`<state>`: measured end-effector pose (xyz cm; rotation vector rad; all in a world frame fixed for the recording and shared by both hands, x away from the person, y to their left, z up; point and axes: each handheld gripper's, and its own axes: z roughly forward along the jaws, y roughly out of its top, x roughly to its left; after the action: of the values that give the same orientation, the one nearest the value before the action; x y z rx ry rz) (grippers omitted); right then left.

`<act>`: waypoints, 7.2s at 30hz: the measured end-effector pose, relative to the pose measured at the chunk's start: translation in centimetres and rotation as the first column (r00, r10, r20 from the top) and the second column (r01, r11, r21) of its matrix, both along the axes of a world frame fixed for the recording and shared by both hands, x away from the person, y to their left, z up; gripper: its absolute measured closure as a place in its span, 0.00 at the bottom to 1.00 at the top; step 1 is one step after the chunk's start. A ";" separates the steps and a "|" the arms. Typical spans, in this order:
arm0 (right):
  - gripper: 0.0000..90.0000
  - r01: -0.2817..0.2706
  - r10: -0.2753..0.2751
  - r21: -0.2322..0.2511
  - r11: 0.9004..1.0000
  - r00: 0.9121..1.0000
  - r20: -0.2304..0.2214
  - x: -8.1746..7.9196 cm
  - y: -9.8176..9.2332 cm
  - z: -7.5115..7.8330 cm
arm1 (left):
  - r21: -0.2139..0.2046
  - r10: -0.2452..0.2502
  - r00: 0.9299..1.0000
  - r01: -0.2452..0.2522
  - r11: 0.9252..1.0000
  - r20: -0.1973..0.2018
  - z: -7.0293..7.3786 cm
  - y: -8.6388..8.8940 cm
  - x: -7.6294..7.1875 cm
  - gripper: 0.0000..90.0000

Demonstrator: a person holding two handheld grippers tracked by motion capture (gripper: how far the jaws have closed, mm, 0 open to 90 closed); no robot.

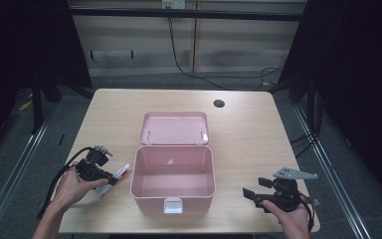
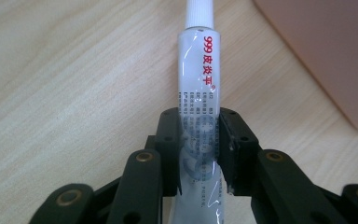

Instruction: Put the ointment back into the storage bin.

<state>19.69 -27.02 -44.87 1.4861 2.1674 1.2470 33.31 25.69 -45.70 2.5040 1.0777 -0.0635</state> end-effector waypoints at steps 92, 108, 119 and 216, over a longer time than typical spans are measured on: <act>0.21 -0.008 0.008 0.002 1.000 0.999 -0.034 0.1 0.1 -0.1 | -0.202 -0.149 0.985 0.165 0.965 0.089 11.1 0.3 -4.4 0.79; 0.21 -0.002 0.002 0.003 1.000 0.999 -0.038 0.1 0.1 -0.2 | -0.164 -0.186 0.977 0.201 0.966 0.106 13.0 -1.8 -4.2 0.79; 0.21 0.001 -0.001 0.004 1.000 0.999 -0.039 0.1 0.1 -0.2 | -0.159 -0.213 0.970 0.231 0.960 0.122 13.6 -3.5 -4.0 0.79; 0.21 -0.011 0.011 0.001 1.000 0.999 -0.053 0.2 0.2 -0.3 | 0.011 -0.544 0.837 0.546 0.838 -0.060 8.7 -20.8 -2.4 0.79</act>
<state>19.89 -26.86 -45.17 1.5263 2.2112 1.2251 30.94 4.85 -36.99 2.7683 0.3440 -0.2831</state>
